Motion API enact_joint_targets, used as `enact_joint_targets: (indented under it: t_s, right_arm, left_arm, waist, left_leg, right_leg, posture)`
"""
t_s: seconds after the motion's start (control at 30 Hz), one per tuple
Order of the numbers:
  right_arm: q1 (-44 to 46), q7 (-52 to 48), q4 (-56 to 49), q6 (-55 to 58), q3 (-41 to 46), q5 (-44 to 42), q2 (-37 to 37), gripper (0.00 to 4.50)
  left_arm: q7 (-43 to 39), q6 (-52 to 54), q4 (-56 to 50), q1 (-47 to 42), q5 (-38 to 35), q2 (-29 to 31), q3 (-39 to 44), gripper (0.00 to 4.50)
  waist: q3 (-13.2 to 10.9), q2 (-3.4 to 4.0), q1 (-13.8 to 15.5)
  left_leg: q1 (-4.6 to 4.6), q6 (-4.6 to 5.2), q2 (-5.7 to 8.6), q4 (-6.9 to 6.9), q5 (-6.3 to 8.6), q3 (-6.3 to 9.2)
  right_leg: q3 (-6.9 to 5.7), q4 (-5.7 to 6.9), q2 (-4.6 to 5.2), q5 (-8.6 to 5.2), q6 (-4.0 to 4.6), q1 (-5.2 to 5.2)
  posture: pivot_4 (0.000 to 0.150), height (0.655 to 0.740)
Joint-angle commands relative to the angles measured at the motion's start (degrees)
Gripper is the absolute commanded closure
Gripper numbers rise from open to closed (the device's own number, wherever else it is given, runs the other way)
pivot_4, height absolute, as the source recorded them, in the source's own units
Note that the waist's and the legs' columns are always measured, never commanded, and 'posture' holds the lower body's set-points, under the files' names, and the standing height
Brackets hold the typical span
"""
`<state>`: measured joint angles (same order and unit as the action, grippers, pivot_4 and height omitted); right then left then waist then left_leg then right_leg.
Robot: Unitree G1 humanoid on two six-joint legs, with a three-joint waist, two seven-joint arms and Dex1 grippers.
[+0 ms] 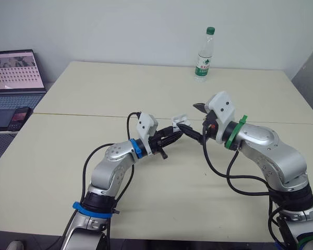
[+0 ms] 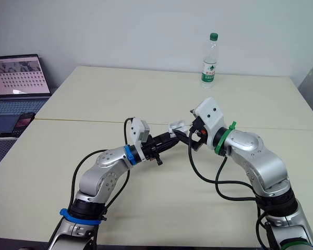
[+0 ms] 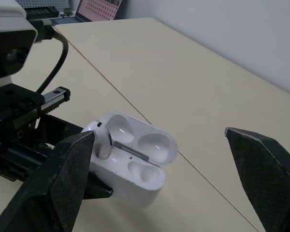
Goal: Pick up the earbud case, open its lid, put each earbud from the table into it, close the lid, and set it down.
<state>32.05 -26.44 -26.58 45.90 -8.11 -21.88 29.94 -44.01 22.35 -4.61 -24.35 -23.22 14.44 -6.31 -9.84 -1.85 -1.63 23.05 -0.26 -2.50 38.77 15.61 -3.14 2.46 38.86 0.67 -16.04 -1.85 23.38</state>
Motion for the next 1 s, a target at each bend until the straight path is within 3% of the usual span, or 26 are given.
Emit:
enact_joint_targets:
  t_s: [0.03,0.67,1.0]
  right_arm:
    - [0.9,-0.6,-1.2,-0.7,1.0,0.2,-0.2,0.01]
    - [2.6,-2.0,-2.2,-0.1,3.6,-1.1,-1.0,0.01]
    - [4.1,-0.6,-5.2,1.0,-0.8,0.5,-3.3,0.01]
  left_arm:
    - [0.3,-0.6,-3.0,-0.4,-1.0,-0.4,0.5,3.72]
    - [0.7,-1.3,-2.3,-0.2,-0.7,-0.4,0.4,3.72]
    - [1.2,-1.1,-2.5,-0.3,-0.8,-1.2,0.1,3.72]
  waist:
    - [0.0,0.00,0.0]
    - [0.0,0.00,0.0]
    - [0.0,0.00,0.0]
  left_leg:
    - [0.00,0.00,0.00,0.00,0.00,0.00]
    - [0.00,0.00,0.00,0.00,0.00,0.00]
    - [0.00,0.00,-0.01,0.00,0.00,0.01]
  right_leg:
    - [0.00,0.00,0.00,0.00,0.00,0.00]
    - [0.00,0.00,-0.02,0.00,0.00,0.00]
    - [-0.01,0.01,-0.02,0.00,0.00,0.00]
  posture:
    - [0.150,0.7362]
    - [0.150,0.7362]
    - [0.150,0.7362]
